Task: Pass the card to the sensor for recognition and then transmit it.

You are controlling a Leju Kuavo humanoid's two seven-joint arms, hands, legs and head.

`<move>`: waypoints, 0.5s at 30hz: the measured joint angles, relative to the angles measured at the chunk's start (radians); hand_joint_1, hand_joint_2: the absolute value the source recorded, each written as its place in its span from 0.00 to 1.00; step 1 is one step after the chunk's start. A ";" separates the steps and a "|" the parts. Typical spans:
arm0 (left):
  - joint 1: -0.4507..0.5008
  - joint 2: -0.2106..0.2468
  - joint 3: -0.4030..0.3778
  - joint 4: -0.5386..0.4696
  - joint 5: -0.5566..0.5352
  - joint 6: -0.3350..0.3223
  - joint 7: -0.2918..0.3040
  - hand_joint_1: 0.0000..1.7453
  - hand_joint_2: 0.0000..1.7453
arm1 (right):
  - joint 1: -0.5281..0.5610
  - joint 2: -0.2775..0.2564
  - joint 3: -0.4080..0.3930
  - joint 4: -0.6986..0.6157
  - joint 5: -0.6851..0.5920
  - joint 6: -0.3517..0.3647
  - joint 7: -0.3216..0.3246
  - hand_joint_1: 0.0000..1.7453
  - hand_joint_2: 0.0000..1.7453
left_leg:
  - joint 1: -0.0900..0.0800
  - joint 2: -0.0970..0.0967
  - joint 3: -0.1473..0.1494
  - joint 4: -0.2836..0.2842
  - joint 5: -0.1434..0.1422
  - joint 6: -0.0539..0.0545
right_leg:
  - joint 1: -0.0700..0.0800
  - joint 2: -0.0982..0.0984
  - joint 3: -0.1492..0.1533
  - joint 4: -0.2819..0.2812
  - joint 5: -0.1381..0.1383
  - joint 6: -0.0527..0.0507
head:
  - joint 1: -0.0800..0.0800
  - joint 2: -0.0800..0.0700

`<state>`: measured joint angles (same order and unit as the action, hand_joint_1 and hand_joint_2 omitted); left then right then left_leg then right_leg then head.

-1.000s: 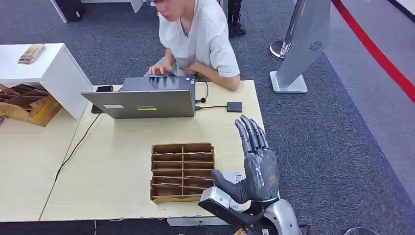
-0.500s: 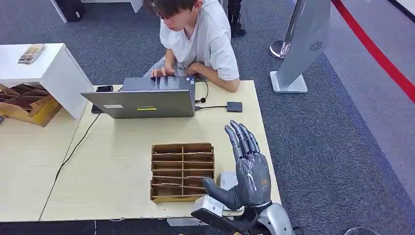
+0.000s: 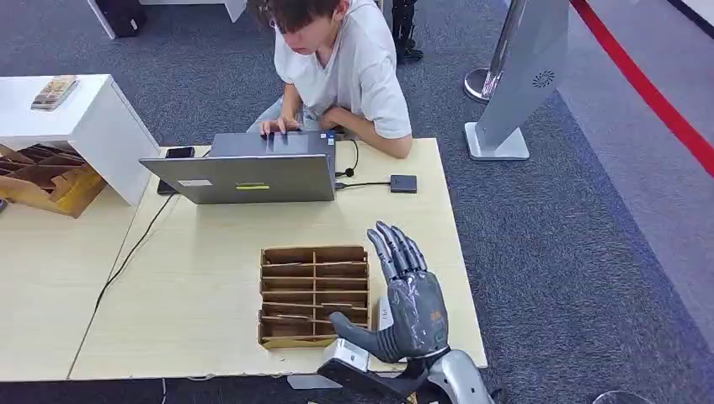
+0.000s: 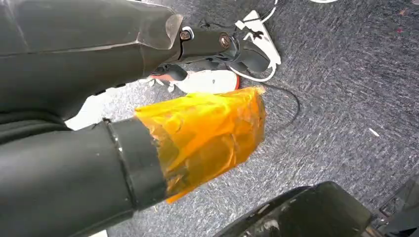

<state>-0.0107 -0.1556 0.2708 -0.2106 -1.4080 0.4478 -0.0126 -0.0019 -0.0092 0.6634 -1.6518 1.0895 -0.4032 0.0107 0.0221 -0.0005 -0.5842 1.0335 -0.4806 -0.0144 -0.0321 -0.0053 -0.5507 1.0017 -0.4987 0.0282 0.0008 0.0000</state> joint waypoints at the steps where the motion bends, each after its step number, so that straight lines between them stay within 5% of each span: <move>1: 0.000 0.000 0.000 0.000 -0.001 0.000 0.001 0.00 0.00 | -0.001 0.000 0.001 0.005 0.001 0.000 0.003 0.00 1.00 | 0.000 0.000 0.000 0.000 0.000 0.000 | 0.000 0.000 0.000 0.000 0.000 0.000 | 0.000 0.000; 15: -0.004 -0.001 0.000 0.000 -0.008 -0.003 0.001 0.00 0.00 | -0.011 0.000 0.005 0.060 0.033 0.001 0.030 0.00 1.00 | 0.000 0.000 0.000 0.000 0.000 0.000 | 0.000 0.000 0.000 0.000 0.000 0.000 | 0.000 0.000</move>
<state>-0.0150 -0.1568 0.2708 -0.2106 -1.4157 0.4452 -0.0114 -0.0124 -0.0092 0.6680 -1.5915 1.1223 -0.4025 0.0408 0.0221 -0.0005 -0.5842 1.0336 -0.4806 -0.0144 -0.0321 -0.0053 -0.5506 1.0017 -0.4987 0.0283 0.0008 0.0000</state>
